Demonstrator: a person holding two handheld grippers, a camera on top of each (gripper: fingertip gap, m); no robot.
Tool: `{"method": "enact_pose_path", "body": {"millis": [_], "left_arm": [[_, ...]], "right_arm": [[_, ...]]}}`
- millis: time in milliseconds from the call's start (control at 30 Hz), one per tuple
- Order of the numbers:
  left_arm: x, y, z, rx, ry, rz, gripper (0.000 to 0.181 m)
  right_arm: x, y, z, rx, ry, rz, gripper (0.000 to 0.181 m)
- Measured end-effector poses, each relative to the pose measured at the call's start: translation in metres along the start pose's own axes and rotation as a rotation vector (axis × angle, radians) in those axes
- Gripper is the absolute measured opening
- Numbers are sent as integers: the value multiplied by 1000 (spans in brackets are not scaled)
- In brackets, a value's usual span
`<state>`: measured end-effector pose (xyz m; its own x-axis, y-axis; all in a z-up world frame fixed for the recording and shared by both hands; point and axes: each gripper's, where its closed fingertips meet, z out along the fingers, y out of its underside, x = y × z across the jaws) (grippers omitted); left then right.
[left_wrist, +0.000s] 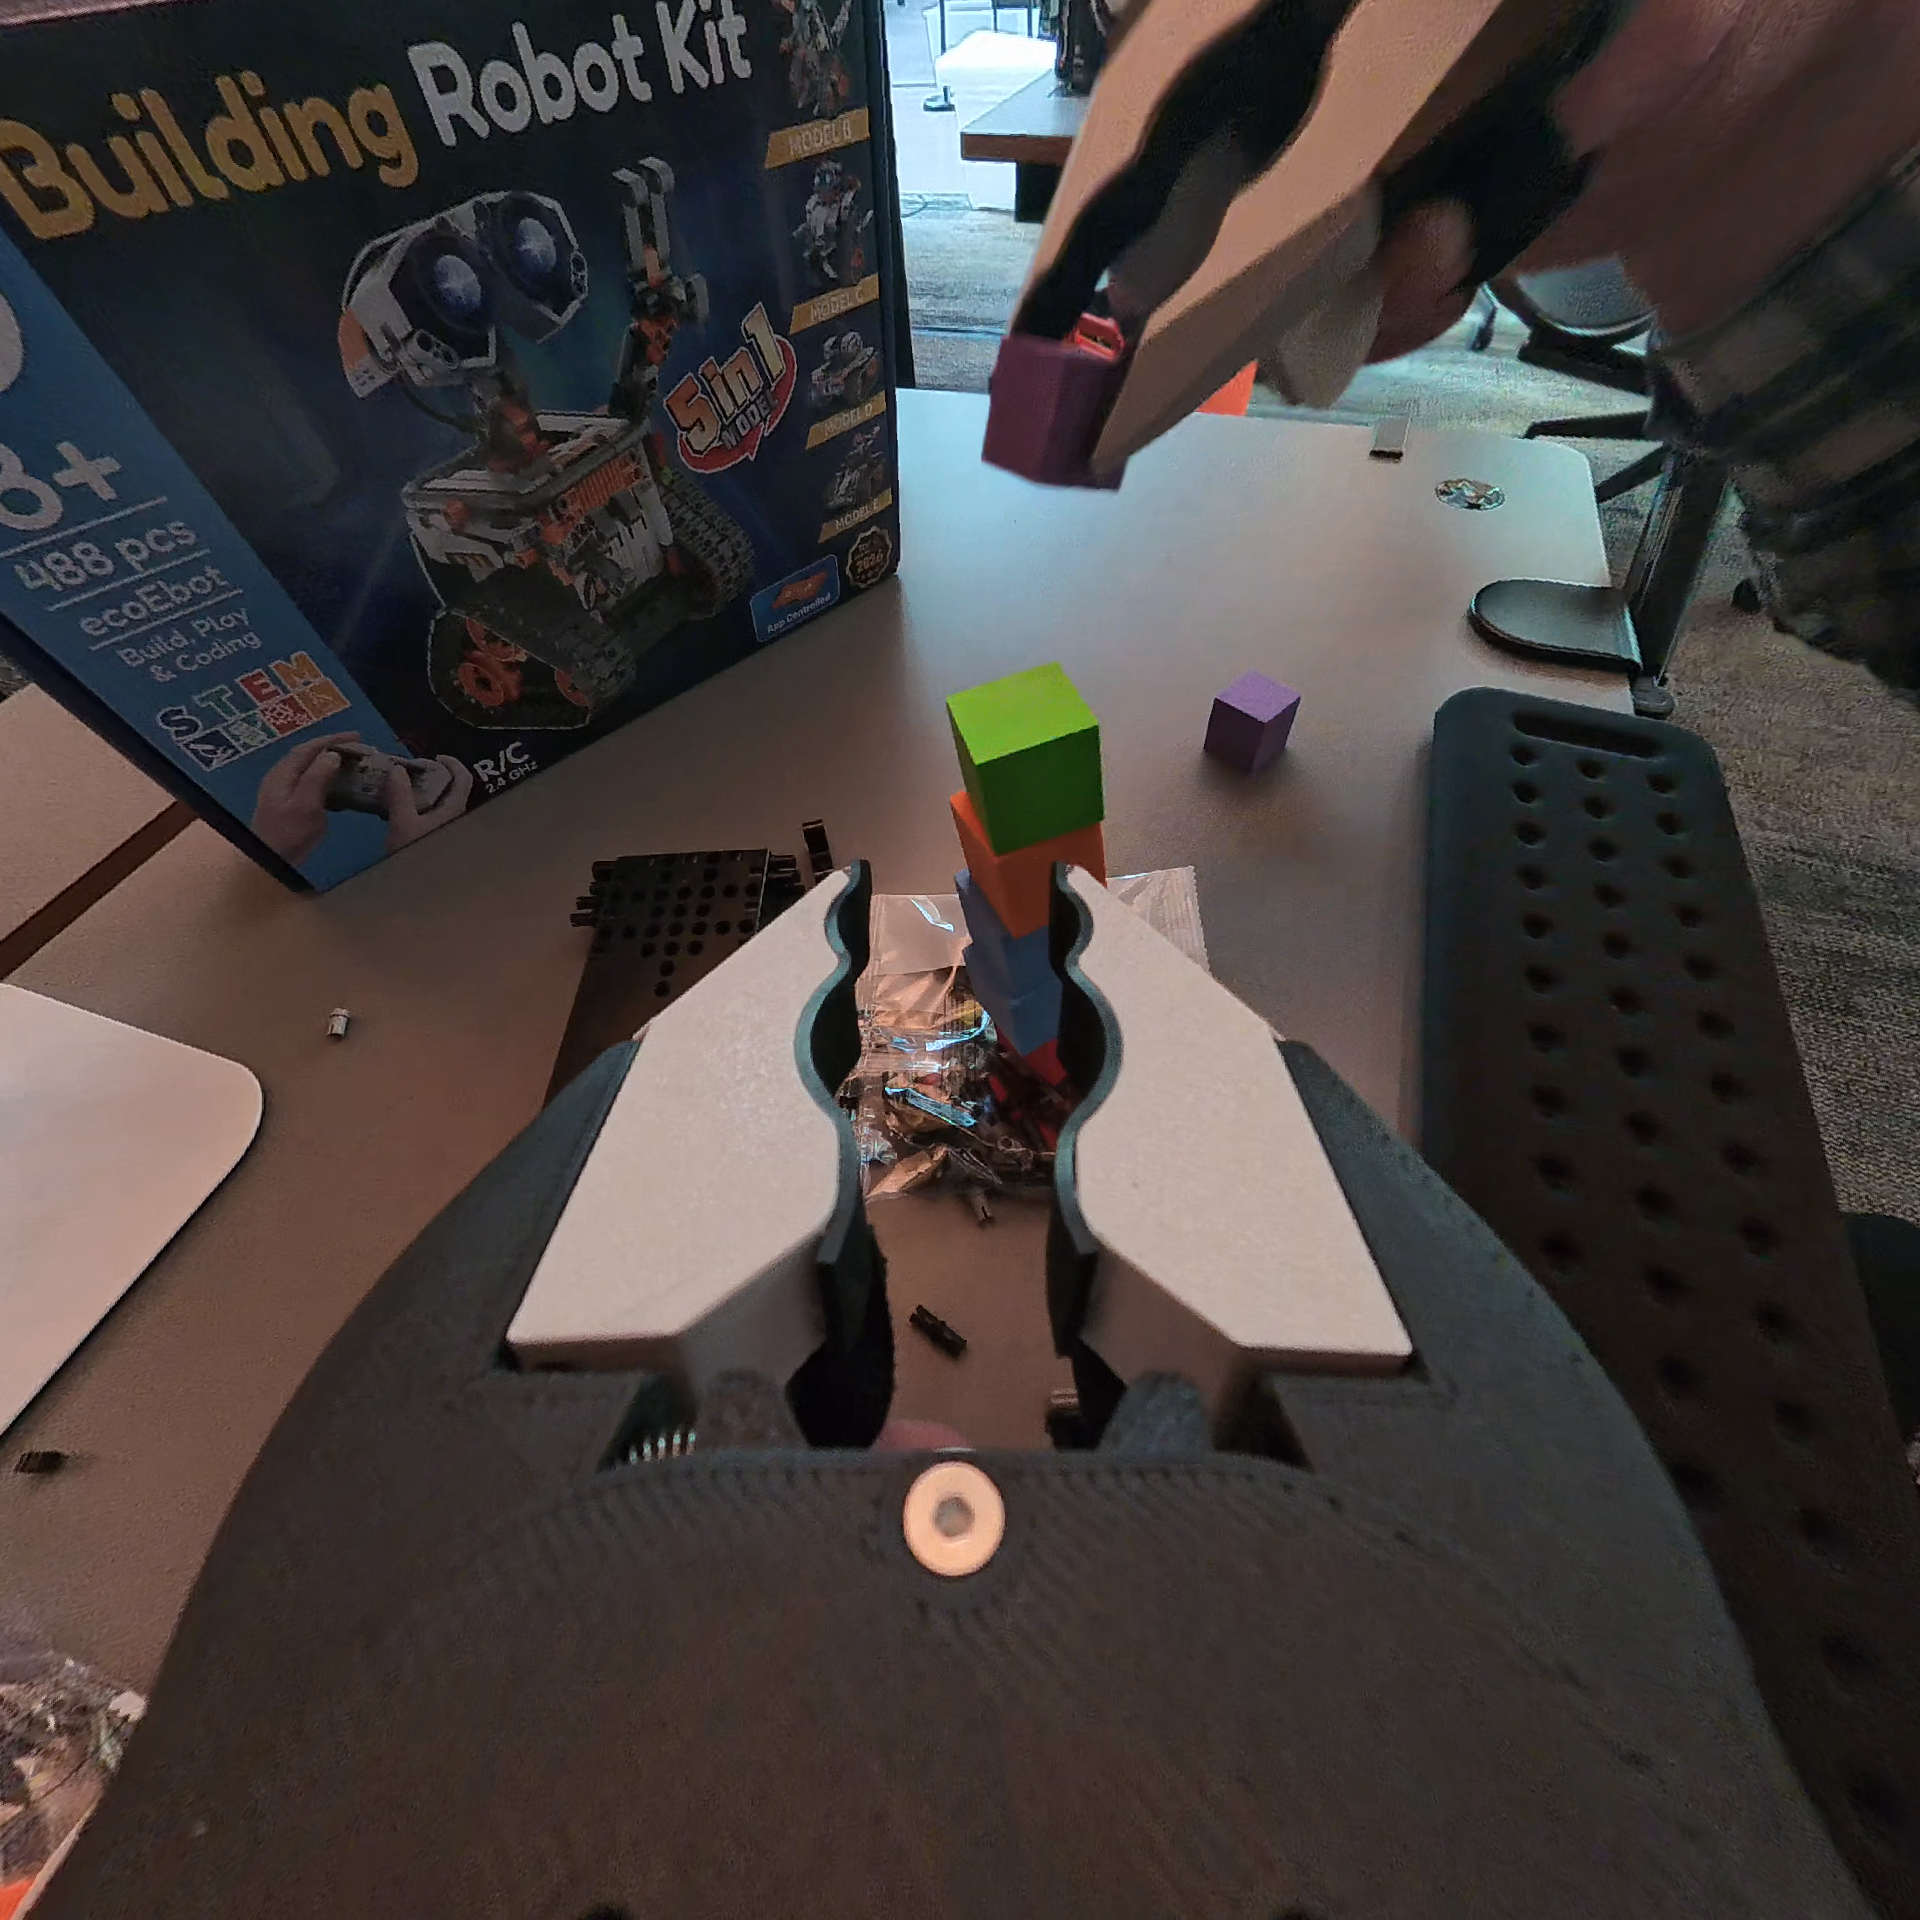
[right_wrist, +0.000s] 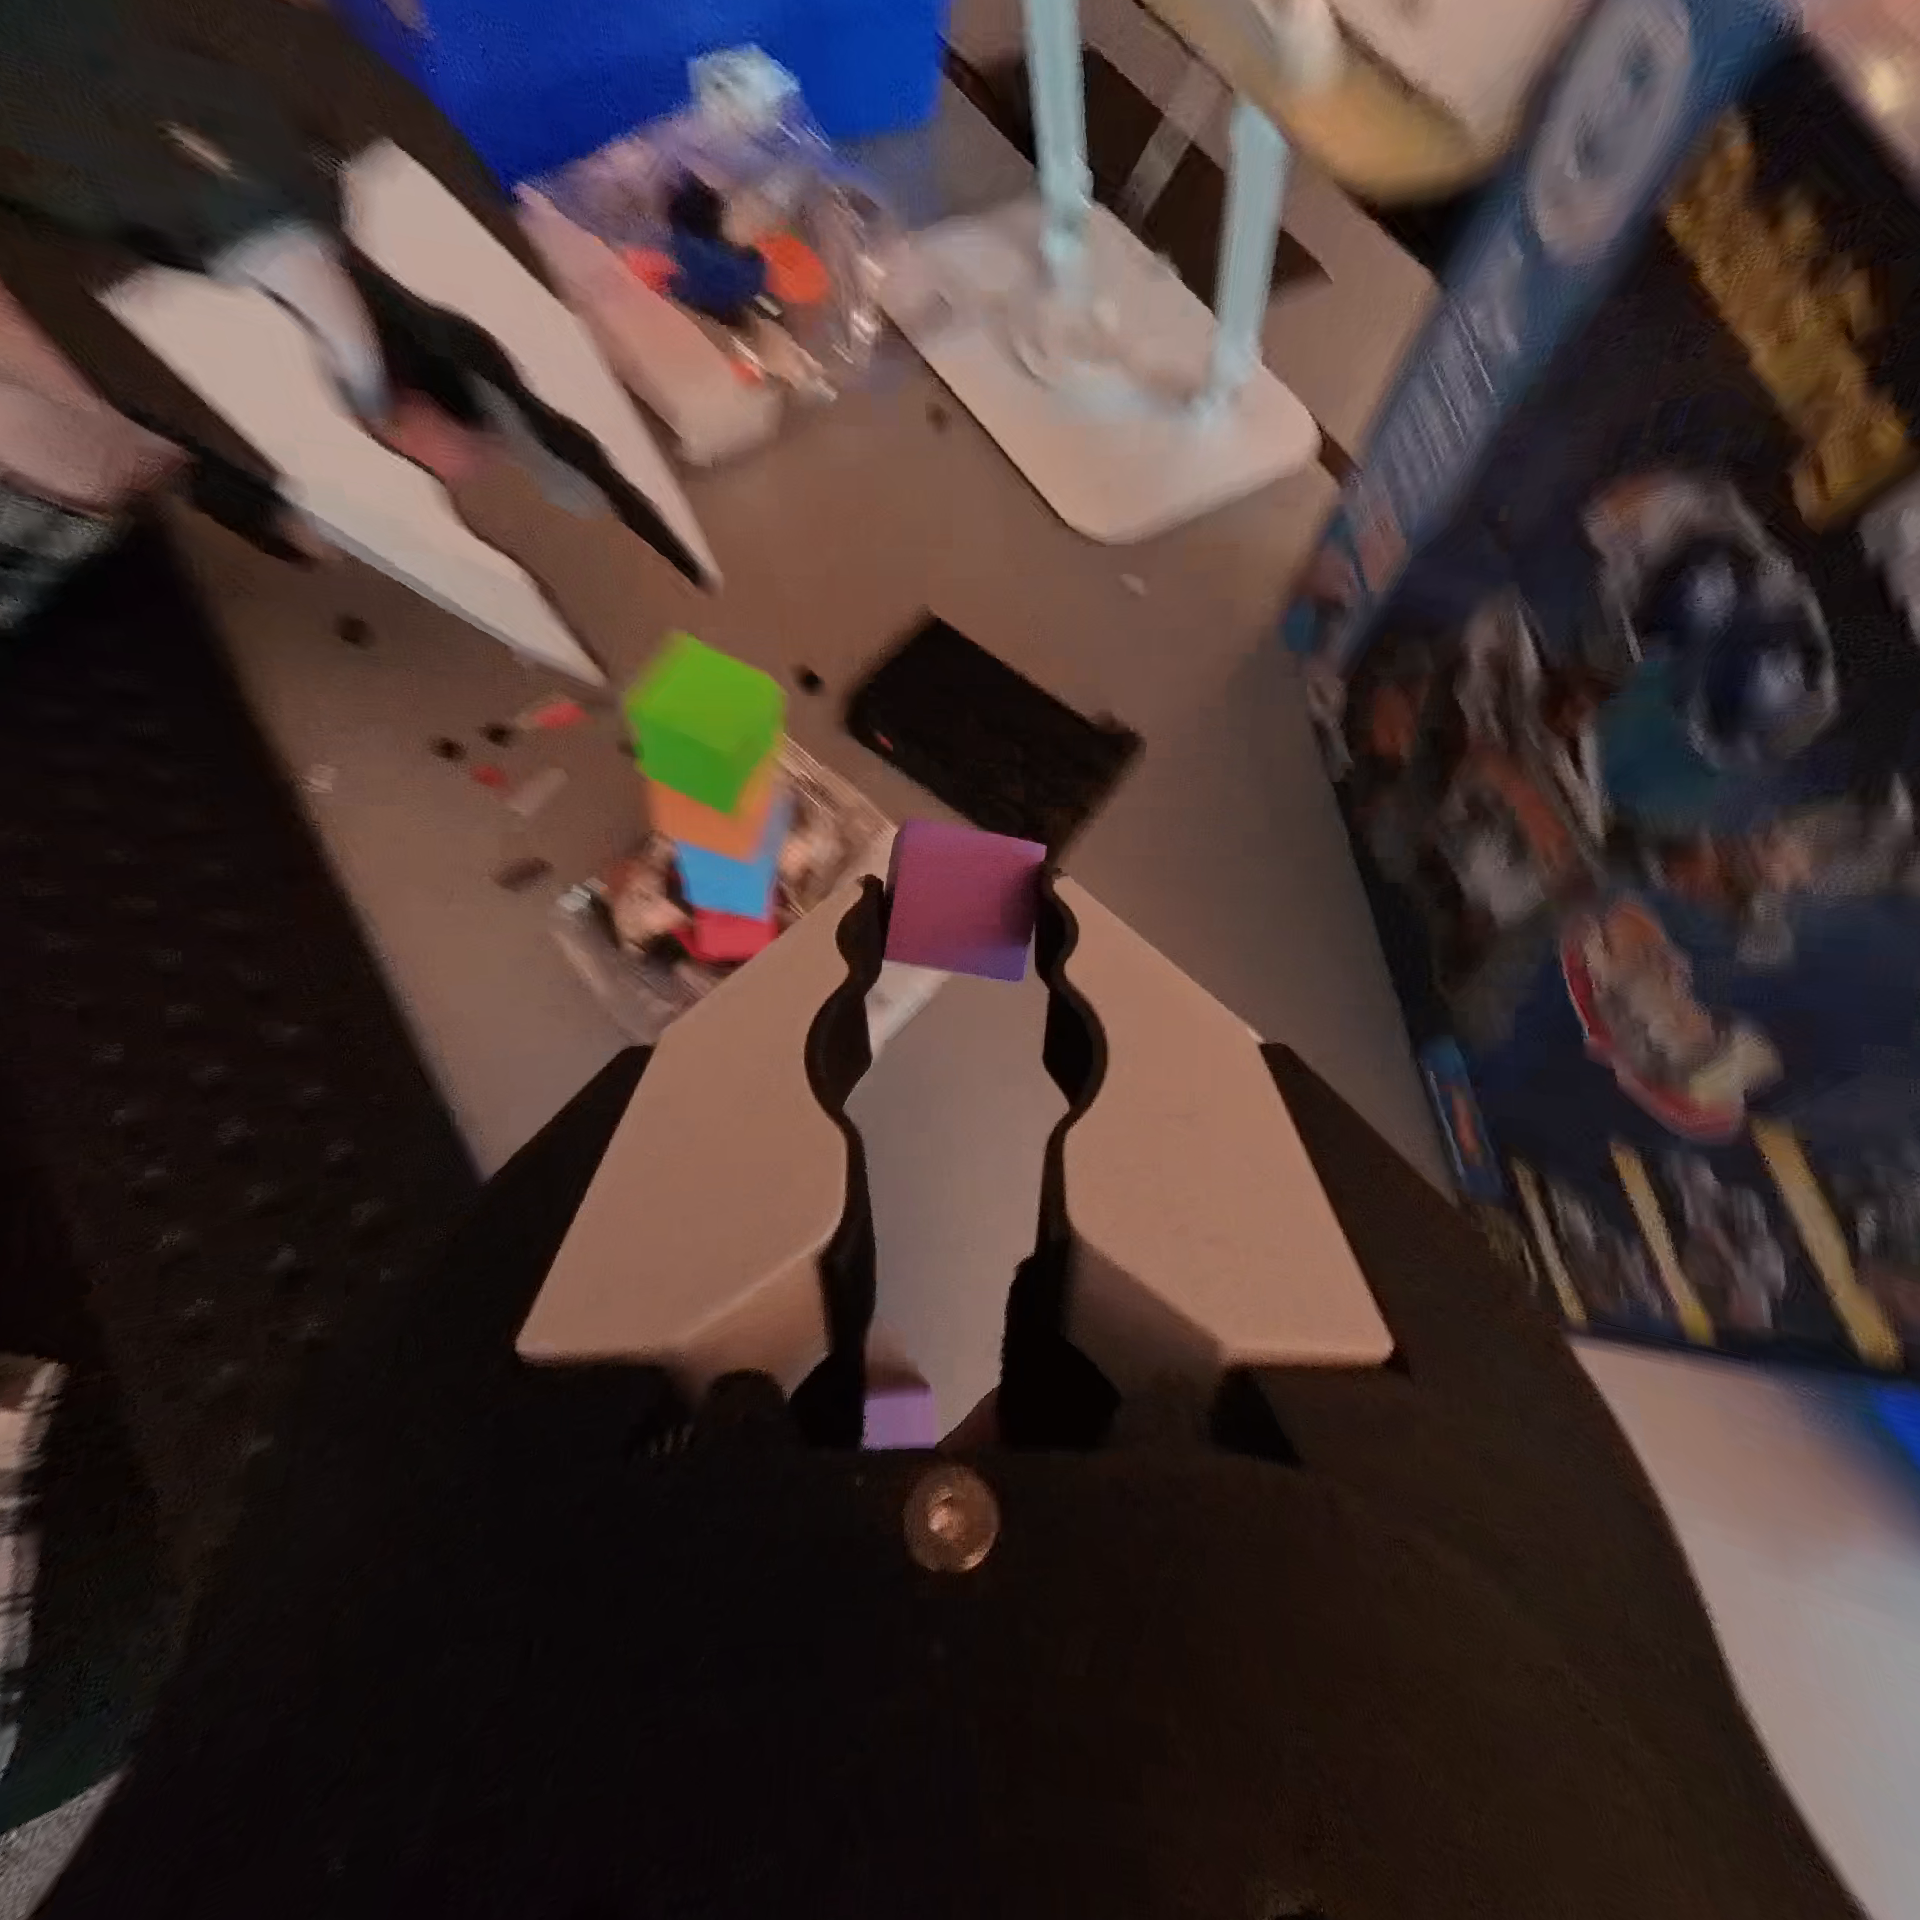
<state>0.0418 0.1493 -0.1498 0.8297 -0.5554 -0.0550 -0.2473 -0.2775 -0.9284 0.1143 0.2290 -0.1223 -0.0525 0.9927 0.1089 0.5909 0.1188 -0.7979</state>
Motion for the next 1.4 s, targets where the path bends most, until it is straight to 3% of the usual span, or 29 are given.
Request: {"method": "enact_pose_path", "body": {"millis": [100, 200, 433, 767, 1067, 1200, 1300, 1400], "left_arm": [[0, 1, -1, 2, -2, 2, 32], [0, 1, -1, 3, -1, 1, 32], [-1, 0, -3, 9, -3, 7, 32], [1, 1, 0, -1, -3, 16, 32], [1, 2, 0, -1, -3, 15, 32], [-1, 1, -2, 4, -8, 12, 32], [-2, -1, -4, 12, -10, 9, 32], [-2, -2, -5, 15, -10, 10, 32]], "right_arm": [[-33, -42, 3, 25, -89, -103, 28], [-49, -56, 14, -27, -124, -170, 28], [-61, -50, 35, -126, -155, -202, 28], [-62, -39, 44, -198, -153, -202, 28], [-60, -40, 45, -195, -147, -191, 37], [-53, -46, 27, -116, -96, -167, 40], [-42, -29, 3, -80, -46, -126, 42], [-32, 22, -11, -142, -10, -82, 45]]}}
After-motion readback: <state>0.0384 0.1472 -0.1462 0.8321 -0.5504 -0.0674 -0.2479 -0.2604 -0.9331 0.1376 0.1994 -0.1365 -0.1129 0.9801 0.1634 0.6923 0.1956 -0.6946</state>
